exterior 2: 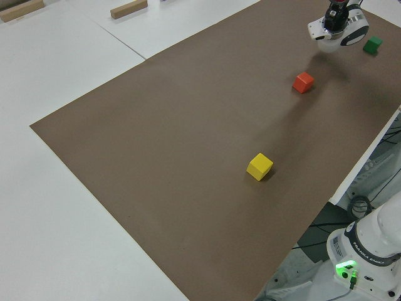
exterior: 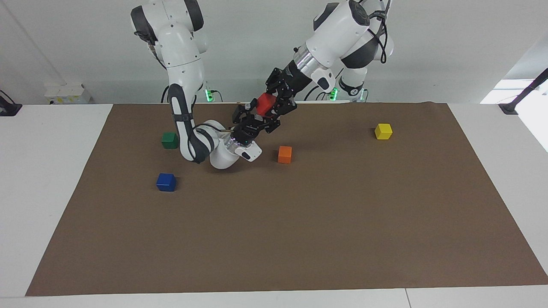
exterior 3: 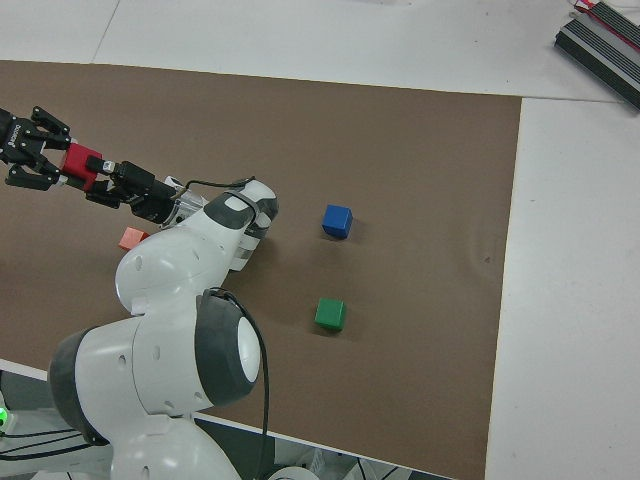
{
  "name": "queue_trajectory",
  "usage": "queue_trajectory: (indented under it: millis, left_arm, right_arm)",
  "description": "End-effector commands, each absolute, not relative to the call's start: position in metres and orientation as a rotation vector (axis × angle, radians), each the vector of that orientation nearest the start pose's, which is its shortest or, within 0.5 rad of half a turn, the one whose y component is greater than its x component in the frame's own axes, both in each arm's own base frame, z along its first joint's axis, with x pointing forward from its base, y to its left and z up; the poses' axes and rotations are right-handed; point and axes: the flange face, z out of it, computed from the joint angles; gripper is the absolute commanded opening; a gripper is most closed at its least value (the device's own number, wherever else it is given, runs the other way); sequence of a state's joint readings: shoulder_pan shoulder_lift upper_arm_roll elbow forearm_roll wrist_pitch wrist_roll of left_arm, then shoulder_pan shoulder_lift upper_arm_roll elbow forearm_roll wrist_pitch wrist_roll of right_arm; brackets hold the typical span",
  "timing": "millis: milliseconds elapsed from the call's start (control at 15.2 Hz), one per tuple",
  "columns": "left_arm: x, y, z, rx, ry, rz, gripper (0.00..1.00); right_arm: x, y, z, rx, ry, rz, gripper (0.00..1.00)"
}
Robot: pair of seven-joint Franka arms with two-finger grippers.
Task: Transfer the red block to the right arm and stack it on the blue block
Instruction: 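Carry the red cube toward the right gripper while it reaches over, then close the right gripper on the red cube and open the left gripper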
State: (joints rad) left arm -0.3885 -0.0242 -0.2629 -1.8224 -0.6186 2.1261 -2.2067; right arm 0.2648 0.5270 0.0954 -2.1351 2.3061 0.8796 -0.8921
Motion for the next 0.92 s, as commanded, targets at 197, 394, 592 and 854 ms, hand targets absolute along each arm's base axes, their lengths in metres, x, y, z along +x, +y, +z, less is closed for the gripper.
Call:
queue_trajectory:
  millis: [197, 394, 592, 854]
  left_arm:
    - [0.435, -0.368, 0.577, 1.749, 2.010, -0.657, 0.00]
    - [0.433, -0.367, 0.578, 1.762, 2.005, -0.658, 0.00]
    - [0.430, -0.367, 0.576, 1.802, 1.990, -0.663, 0.00]
    - [0.435, -0.361, 0.581, 1.833, 1.958, -0.627, 0.99]
  right_arm:
    - [0.502, 0.289, 0.308, -0.603, 0.027, 0.101, 0.62]
    - [0.502, 0.290, 0.308, -0.606, 0.026, 0.097, 0.09]
    - [0.502, 0.291, 0.308, -0.610, 0.026, 0.092, 0.00]
    - [0.504, 0.289, 0.311, -0.617, 0.027, 0.083, 0.00]
